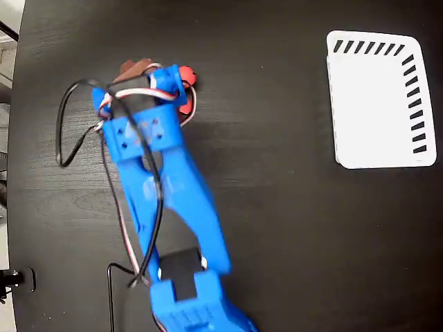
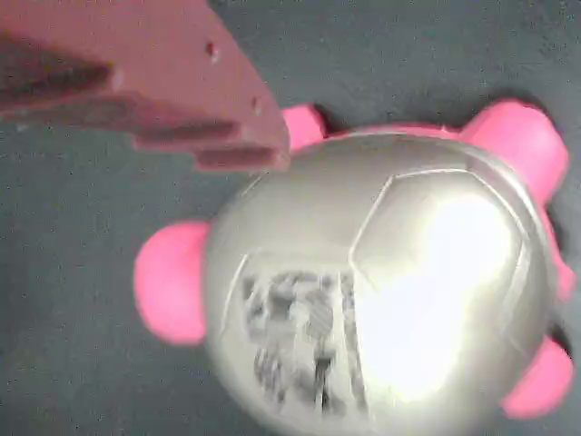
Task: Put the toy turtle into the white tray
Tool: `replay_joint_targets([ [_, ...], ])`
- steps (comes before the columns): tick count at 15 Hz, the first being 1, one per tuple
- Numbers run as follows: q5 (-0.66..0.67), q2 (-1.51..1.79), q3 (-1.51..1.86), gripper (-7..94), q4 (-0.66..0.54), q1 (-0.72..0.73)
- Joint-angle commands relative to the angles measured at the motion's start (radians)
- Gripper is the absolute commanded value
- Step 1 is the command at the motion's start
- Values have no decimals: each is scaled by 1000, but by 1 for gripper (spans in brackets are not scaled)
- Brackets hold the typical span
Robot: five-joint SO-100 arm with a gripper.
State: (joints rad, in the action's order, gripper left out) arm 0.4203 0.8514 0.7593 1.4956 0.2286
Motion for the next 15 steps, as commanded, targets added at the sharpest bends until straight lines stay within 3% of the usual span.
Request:
replay_joint_targets([
  [1,35,8,-78,52,17,-5],
  [10,57,-272,-354,52,81,0],
  [12,52,-278,-367,37,84,0],
  [15,35,-282,-374,6,84,-2],
])
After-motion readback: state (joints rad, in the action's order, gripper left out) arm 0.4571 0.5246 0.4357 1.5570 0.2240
